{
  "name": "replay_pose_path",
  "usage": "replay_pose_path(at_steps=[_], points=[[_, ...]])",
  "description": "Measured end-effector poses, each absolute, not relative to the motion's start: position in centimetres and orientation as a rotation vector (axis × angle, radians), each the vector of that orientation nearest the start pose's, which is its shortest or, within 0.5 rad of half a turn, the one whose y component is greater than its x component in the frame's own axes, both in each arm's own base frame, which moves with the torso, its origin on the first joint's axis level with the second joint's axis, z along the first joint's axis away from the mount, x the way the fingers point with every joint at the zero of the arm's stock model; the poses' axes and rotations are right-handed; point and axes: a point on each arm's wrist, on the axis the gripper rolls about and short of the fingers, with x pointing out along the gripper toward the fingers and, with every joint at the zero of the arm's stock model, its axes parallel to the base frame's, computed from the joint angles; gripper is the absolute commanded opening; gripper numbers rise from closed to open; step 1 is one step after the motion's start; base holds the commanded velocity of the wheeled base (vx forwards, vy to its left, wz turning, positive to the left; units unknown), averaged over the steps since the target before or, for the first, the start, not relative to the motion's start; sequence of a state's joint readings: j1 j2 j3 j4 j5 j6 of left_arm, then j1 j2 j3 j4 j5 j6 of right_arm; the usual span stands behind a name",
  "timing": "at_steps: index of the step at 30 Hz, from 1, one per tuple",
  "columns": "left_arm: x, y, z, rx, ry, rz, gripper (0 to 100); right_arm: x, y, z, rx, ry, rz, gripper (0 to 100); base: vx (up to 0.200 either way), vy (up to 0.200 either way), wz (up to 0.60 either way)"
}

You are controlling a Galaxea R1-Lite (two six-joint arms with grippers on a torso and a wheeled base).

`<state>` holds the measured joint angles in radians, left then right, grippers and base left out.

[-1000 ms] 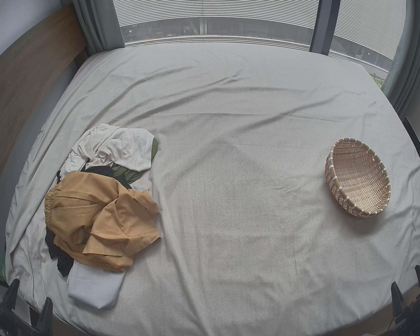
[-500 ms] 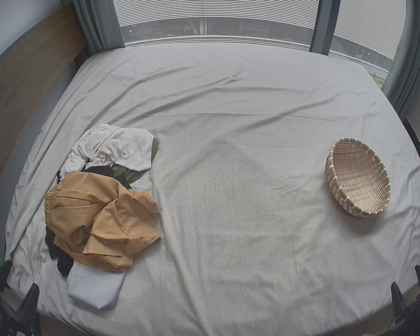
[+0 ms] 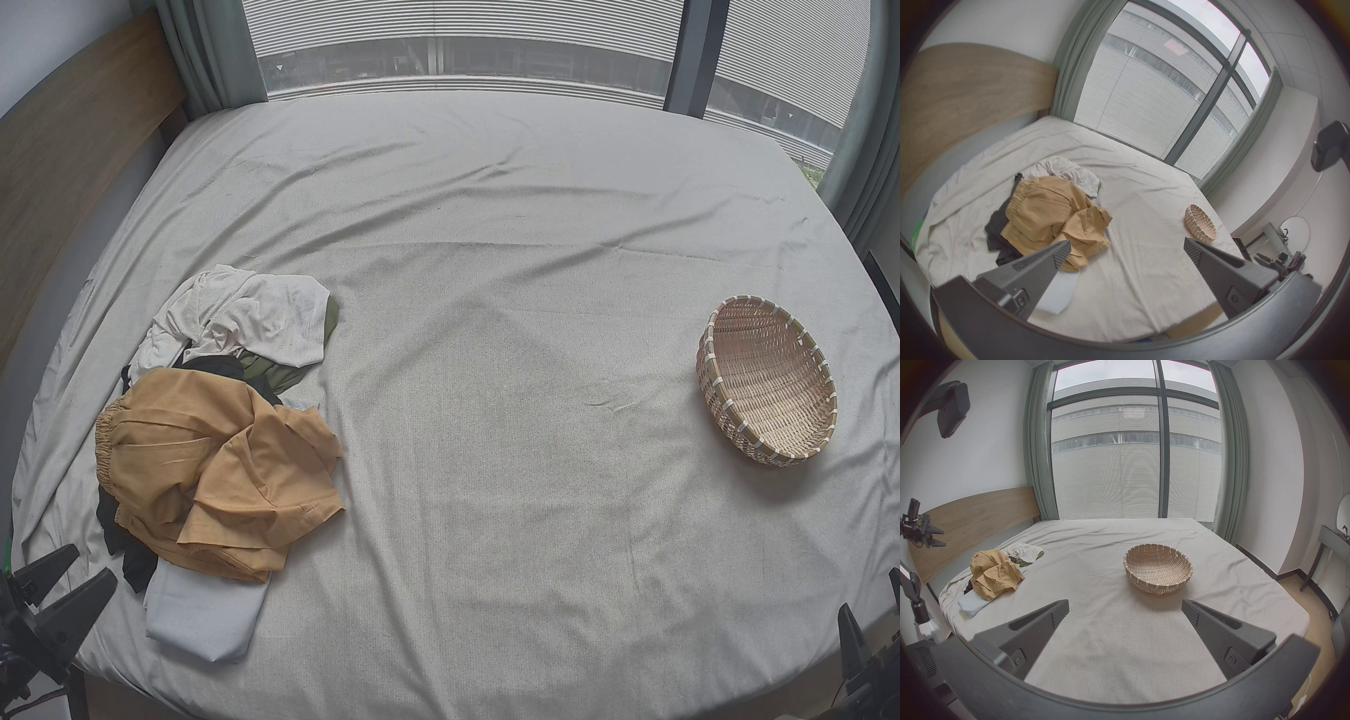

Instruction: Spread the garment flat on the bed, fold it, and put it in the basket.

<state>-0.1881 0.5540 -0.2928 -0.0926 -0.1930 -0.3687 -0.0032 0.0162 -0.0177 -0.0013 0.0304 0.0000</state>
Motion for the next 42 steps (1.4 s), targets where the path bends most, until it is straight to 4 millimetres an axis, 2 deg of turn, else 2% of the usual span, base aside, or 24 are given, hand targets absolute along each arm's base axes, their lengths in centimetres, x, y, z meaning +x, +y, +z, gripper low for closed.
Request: replay_pose_path(at_steps=[10,26,32,42], points=[[7.9,-2.0,17.1,-0.456,0.335,-0.349,100,-2.3,0.1,8.1,0.000,-0.003,0.027,100,0.000,0.000,0.00],[15.0,-3.2,14.2,-0.487,0.472,-0.302,100,-2.3,0.1,8.1,0.000,-0.003,0.029,100,0.000,0.000,0.00],[16.4,-3.5,12.6,-0.492,0.530,-0.284,100,-2.3,0.1,8.1,0.000,-0.003,0.029,100,0.000,0.000,0.00],[17.5,-3.7,10.5,-0.491,0.601,-0.263,100,-2.3,0.1,8.1,0.000,-0.003,0.029,100,0.000,0.000,0.00]])
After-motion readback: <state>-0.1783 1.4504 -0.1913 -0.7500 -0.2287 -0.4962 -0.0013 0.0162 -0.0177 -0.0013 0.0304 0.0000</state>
